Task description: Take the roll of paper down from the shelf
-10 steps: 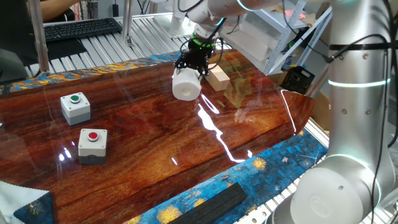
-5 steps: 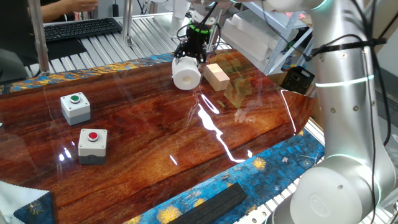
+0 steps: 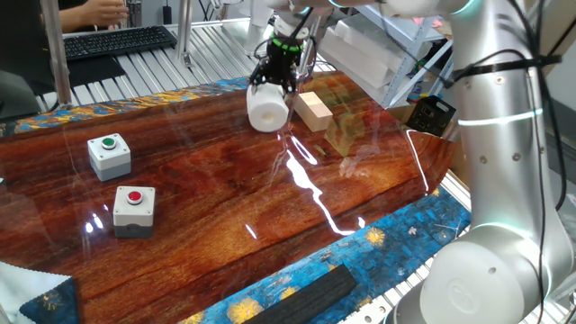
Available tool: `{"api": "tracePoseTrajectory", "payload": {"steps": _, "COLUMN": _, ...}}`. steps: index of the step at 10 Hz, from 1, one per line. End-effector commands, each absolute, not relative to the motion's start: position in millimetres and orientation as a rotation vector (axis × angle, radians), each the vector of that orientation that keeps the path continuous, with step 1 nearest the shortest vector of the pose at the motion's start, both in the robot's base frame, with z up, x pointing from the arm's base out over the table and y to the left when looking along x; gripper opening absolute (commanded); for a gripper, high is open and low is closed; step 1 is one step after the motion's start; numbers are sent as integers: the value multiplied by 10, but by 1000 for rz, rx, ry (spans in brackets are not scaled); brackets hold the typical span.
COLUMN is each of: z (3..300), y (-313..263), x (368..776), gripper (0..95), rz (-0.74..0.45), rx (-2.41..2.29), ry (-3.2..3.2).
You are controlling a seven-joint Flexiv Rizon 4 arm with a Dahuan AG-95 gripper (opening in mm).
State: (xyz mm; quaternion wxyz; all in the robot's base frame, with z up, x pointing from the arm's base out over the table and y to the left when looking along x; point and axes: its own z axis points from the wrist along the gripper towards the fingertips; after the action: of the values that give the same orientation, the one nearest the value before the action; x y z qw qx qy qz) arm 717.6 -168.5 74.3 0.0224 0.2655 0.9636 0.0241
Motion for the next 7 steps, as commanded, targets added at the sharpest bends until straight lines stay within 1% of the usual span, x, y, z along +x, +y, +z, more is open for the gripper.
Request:
{"api": "tracePoseTrajectory", "payload": {"steps": 1, "z": 751, "y": -1457, "x": 6765, "gripper": 0, "rz": 75, "rx": 797, "ry": 2991}}
{"api": "tracePoseTrajectory", "payload": {"steps": 7, "z": 773, "y": -1308, "x": 6640, "gripper": 0, "rz": 109, "rx": 663, "ry": 3033}}
